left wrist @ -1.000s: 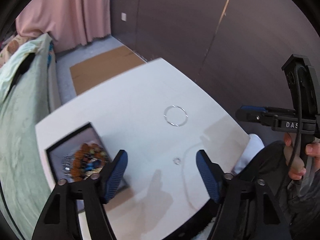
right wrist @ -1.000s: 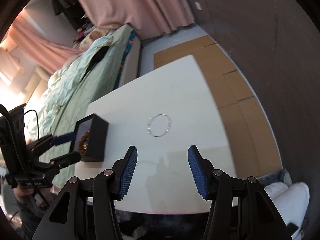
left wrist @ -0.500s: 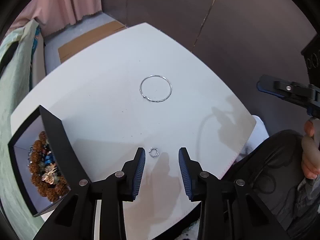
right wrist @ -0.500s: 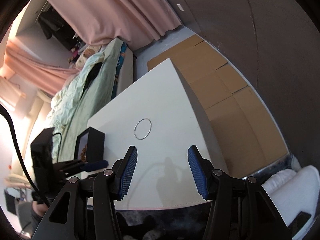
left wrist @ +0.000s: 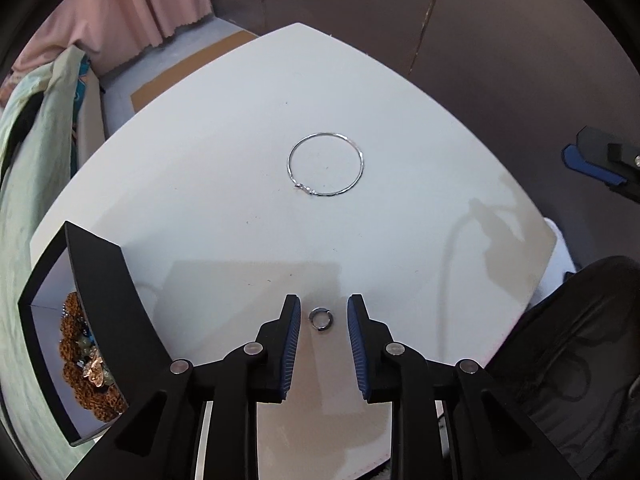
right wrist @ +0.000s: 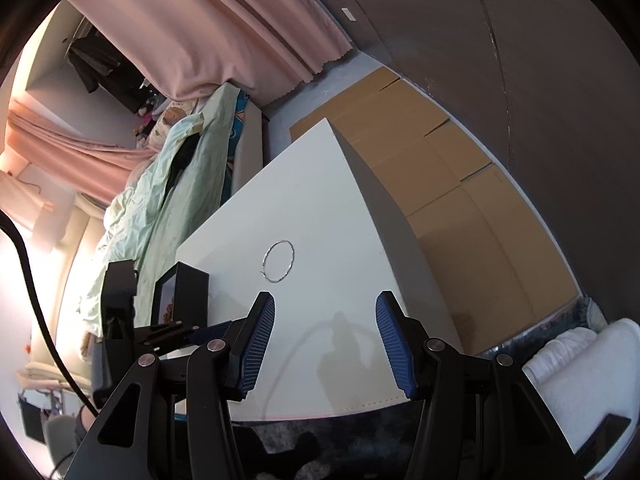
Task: Organize jewelry
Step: 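Grasp the small silver ring with the left gripper, then carry the small ring into the black box and open the left gripper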
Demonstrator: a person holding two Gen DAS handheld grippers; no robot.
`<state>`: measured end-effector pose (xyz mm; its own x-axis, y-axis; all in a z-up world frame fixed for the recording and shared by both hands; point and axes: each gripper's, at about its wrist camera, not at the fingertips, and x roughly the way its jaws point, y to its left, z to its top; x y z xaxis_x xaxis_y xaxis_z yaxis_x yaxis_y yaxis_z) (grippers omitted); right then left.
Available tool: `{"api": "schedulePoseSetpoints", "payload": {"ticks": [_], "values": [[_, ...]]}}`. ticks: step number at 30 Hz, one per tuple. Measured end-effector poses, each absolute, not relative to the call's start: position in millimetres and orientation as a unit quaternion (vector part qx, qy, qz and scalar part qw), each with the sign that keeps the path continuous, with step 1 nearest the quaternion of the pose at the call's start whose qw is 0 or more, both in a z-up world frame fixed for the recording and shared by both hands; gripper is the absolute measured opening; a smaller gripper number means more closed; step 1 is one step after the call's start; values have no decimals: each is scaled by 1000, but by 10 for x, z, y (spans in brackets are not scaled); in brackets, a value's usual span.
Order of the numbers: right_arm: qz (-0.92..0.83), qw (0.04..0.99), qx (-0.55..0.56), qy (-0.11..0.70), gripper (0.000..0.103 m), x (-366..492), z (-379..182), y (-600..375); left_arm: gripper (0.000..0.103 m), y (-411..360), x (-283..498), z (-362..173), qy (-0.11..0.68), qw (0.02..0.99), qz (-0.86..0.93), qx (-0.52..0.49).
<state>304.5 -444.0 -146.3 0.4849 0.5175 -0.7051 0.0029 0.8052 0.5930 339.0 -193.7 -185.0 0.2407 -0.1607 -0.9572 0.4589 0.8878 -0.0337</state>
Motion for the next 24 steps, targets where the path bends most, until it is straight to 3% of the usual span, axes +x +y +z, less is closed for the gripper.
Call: {"api": "schedulePoseSetpoints", "payload": {"ticks": [2,6,24], "values": [[158,818,269,483,53,3044,-1467,-4438,25,-1944,3405,-1903,589,773,-196,131],[159,819,264,484,53,3061,-1461,-4404,14,-1944,3410,-1951,590,771,-195,136],[160,817,156,531,53,3396,-1604,-3695,14,-1392,3447,-1518,539,813,-210,63]]}}
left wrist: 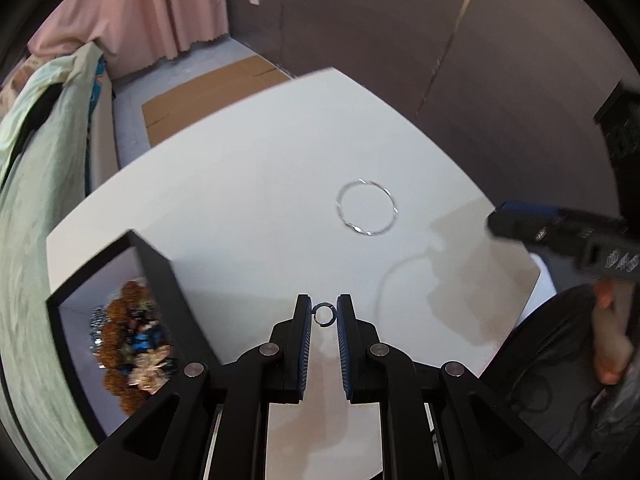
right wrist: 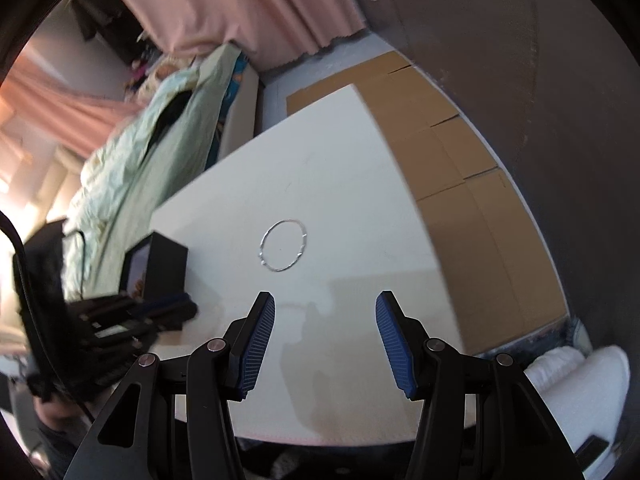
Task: Organize jewelry
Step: 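Carry the small ring into the black box and open the left gripper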
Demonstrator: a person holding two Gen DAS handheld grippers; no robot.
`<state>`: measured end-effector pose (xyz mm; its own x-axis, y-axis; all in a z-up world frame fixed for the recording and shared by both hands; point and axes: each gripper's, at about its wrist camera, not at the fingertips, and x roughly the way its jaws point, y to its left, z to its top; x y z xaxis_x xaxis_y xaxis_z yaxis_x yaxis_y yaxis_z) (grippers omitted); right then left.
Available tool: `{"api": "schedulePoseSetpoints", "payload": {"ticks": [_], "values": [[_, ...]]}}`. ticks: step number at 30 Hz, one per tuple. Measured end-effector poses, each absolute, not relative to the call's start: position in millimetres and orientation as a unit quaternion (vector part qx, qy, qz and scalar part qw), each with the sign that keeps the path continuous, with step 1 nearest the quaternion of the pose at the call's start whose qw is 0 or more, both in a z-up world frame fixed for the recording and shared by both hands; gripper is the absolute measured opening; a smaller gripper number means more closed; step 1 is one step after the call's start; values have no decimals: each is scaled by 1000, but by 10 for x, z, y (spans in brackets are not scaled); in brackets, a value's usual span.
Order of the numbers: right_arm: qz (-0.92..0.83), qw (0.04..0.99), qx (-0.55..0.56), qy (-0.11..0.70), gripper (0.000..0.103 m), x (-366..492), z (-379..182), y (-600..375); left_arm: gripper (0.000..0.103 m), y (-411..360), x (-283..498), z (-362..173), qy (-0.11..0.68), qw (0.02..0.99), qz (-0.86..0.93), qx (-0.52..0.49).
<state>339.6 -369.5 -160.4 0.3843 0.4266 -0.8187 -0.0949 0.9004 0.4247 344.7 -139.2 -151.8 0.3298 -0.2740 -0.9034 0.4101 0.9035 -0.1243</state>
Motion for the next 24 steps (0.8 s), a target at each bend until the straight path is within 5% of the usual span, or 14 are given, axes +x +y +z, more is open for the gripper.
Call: {"api": "schedulePoseSetpoints", "payload": {"ticks": [6,9,24], "values": [[166,812,99,550,55,3571,-1675,-3368,14,-1091,3439,-1305,518,829,-209,35],[164,810,81,557,70,3655,-1700,-3268,14,-919,3391,-1217,508,836,-207,23],[162,793,-7,588,71,4025,-1867,-2871,13,-112,3422,-1368,518,839,-161,-32]]}}
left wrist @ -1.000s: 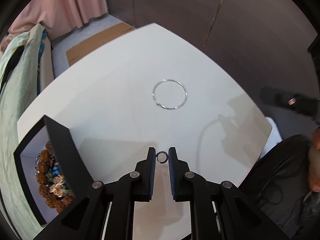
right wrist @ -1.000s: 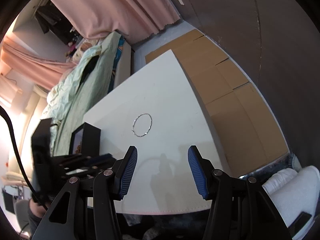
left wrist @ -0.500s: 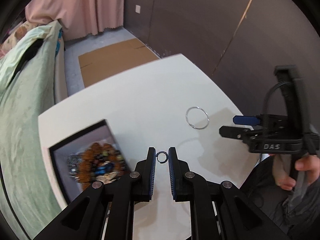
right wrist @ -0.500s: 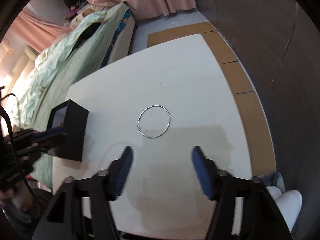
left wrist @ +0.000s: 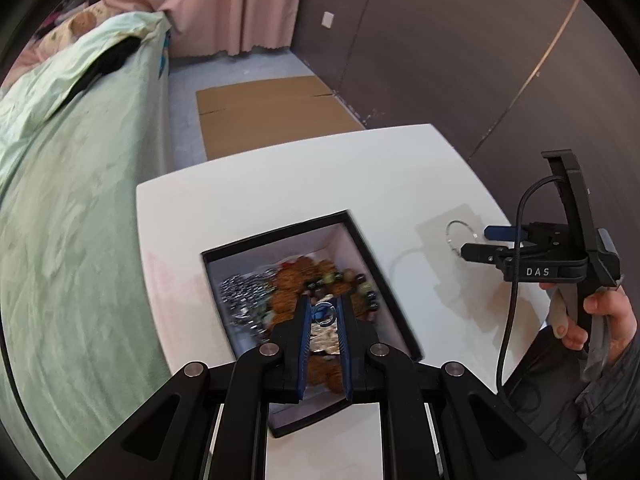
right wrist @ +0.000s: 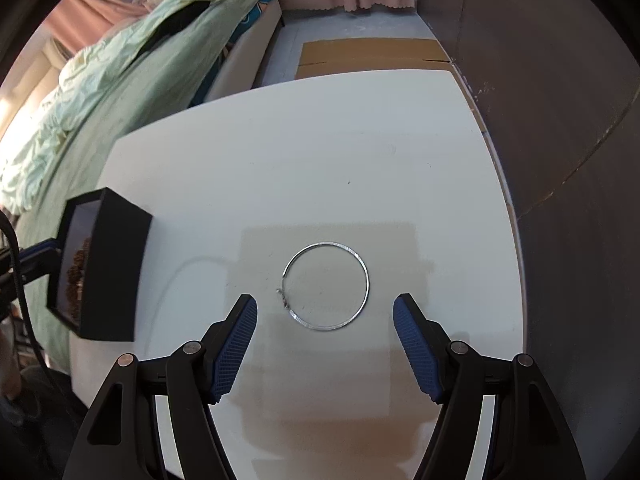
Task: Organize jewelry
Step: 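Carry the small ring into the black box and open the left gripper, then grasp the large silver hoop earring with the right gripper, then carry the hoop earring into the black box and open the right gripper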
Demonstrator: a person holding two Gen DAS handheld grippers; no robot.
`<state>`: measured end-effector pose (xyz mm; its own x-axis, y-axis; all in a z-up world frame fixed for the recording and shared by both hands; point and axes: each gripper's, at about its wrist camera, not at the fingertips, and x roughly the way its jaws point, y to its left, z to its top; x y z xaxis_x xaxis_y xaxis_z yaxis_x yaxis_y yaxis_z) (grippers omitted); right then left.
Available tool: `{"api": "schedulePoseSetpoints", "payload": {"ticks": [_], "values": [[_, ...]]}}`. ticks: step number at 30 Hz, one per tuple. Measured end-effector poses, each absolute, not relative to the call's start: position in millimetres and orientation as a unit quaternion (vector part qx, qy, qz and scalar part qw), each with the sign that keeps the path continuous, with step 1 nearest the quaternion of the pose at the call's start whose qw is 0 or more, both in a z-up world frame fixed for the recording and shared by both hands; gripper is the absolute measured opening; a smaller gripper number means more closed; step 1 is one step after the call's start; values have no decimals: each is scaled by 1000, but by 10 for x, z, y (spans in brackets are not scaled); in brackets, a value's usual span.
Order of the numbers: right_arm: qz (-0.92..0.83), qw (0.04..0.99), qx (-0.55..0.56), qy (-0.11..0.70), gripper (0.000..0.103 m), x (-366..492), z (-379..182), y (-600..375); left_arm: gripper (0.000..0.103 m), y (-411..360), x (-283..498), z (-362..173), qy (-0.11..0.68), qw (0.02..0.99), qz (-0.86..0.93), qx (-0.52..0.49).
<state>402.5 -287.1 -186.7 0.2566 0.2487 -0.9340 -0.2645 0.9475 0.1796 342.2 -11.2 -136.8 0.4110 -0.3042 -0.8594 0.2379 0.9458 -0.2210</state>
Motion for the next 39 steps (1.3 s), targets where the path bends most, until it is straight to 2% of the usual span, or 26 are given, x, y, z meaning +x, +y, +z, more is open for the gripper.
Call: {"api": "schedulePoseSetpoints", "payload": {"ticks": [12,13,15,16,18,24,39], "values": [[139,799,-99,577,71,4024,-1918,-2633,14,-28,3482,-1447,545,821,-166,-33],[139,799,-98,577,70,4025,-1914,-2641,19,-35,3477,-1437,544,822,-168,-35],[141,800,-99,574,60,4003,-1888,-2647,37,-45,3470,-1408,540,824,-167,-35],[142,801,-99,573,51,3993,-1874,-2644,56,-48,3462,-1377,534,827,-170,-38],[141,801,-99,574,51,3967,-1874,-2637,76,-48,3437,-1310,519,836,-173,-42],[146,804,-75,572,51,3918,-1783,-2671,77,6,3442,-1206,500,849,-167,-45],[226,833,13,505,51,3710,-1071,-2361,77,255,3387,-1104,471,868,-141,-64]]}}
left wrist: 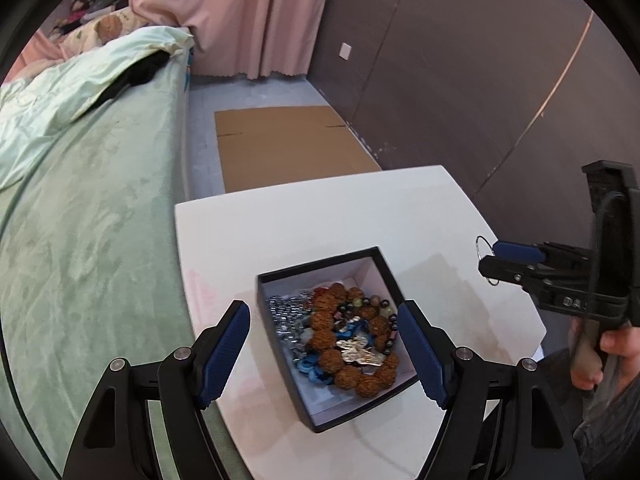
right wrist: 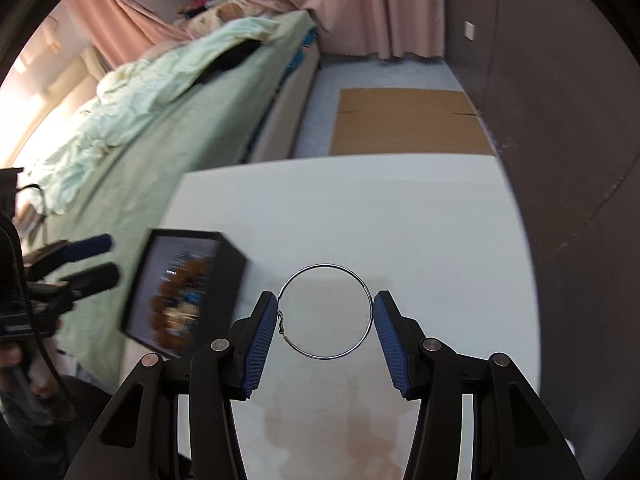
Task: Organize jewelry
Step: 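Carry the hoop earring into the black box and open the right gripper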
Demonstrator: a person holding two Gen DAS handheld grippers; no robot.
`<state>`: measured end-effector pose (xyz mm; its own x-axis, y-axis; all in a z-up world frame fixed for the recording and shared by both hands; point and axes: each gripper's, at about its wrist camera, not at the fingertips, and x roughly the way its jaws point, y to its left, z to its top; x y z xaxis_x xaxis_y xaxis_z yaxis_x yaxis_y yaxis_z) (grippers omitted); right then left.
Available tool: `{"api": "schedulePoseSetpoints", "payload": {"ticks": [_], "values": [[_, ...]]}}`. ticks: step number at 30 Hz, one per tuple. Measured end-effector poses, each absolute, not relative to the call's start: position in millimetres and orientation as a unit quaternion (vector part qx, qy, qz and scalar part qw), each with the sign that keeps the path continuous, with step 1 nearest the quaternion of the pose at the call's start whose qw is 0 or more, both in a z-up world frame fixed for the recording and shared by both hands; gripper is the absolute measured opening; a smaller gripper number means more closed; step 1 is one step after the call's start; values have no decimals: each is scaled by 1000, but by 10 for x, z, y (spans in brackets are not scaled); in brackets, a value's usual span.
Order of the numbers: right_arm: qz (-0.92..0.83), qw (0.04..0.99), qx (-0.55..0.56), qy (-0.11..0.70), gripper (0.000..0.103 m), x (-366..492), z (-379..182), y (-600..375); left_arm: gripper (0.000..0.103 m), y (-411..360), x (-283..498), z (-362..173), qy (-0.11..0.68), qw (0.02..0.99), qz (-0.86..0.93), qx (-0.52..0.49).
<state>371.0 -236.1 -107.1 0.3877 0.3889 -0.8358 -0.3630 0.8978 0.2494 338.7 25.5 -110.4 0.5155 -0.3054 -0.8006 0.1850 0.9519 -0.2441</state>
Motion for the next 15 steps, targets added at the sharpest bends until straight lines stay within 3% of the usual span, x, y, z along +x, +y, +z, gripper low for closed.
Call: {"api": "schedulePoseSetpoints", "payload": {"ticks": [8,15], "values": [[278,826,23,490,51,3640,-1044,-1894,89,565,3295,-1151,461,877,-119,-69],[319,809,43,492,51,3670,-1052,-1564,91,838,3267,-1168,453,879,-107,-105]]}}
